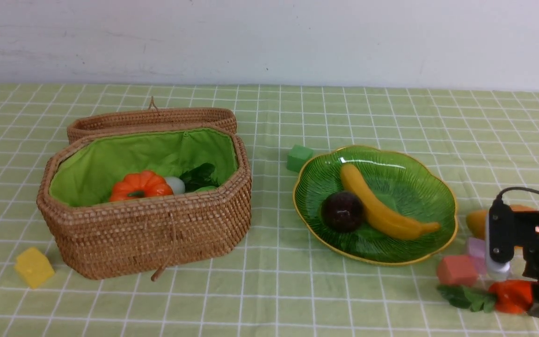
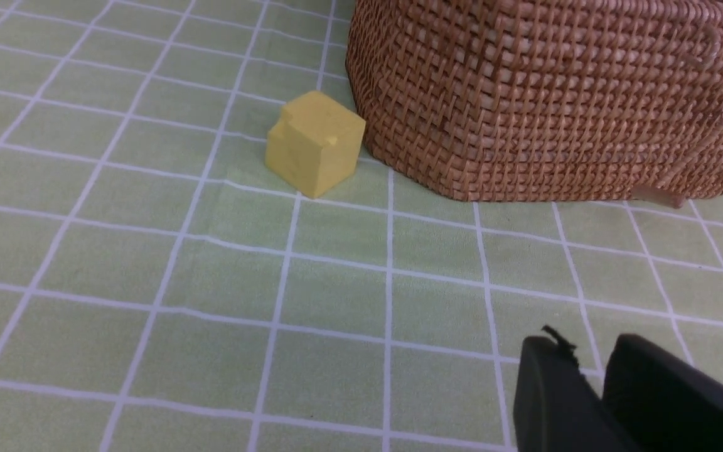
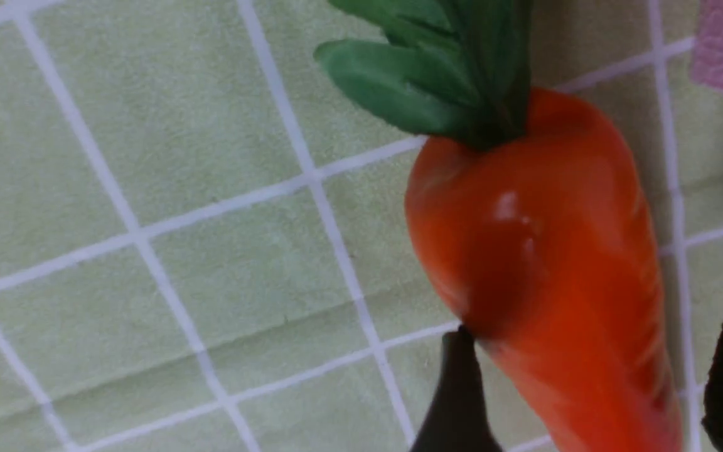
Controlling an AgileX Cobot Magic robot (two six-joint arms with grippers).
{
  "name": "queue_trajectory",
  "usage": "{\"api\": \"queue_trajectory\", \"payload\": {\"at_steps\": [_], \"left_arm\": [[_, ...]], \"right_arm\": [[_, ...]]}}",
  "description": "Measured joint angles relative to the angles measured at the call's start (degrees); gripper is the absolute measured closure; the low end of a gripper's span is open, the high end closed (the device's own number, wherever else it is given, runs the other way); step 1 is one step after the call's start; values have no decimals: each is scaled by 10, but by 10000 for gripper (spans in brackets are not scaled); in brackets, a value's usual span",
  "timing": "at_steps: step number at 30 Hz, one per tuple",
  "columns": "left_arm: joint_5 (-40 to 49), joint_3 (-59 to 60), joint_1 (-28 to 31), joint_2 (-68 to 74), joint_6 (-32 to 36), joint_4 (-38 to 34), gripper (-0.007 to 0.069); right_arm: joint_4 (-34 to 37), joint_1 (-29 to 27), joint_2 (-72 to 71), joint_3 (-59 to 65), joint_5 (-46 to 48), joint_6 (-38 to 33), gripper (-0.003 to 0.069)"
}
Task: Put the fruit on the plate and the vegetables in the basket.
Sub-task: Use the right arm to grab a carrot and put it into the left basket
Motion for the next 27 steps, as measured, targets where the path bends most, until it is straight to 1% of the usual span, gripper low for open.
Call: {"api": "queue_trajectory", "payload": {"at_steps": [2,4,5,6,10,12,15,17,20,21,23,24,25,26,27], "left_arm": [[0,0,0,0,0,0,494],[0,0,0,0,0,0,493],[0,0,0,0,0,0,491],[0,0,0,0,0,0,490],[0,0,0,0,0,0,487],[0,0,0,0,0,0,485],[0,0,0,0,0,0,481],[0,0,0,0,0,0,480],[0,0,0,0,0,0,477],[0,0,0,0,0,0,476],[0,0,0,0,0,0,473],[0,0,0,0,0,0,472],[0,0,0,0,0,0,472],[0,0,0,0,0,0,470],[0,0,0,0,0,0,469]], "right_arm": [[1,0,28,-1,4,-1,196],[6,0,31,-4,13,-1,265],[7,0,32,-4,18,-1,313],[9,0,30,-4,20,-1,333],[24,3,13,-2,29,-1,328],[48,17,-25,0,43,-9,328],[94,69,-87,0,67,-41,328],[110,99,-110,0,78,-49,328],[154,193,-156,-3,84,-55,328],[175,234,-163,-11,81,-50,328],[210,292,-161,-36,63,-28,328],[236,331,-152,-66,42,1,328],[239,336,-148,-72,33,6,328],[261,371,-125,-121,-5,55,328],[267,384,-110,-149,-20,76,328]]}}
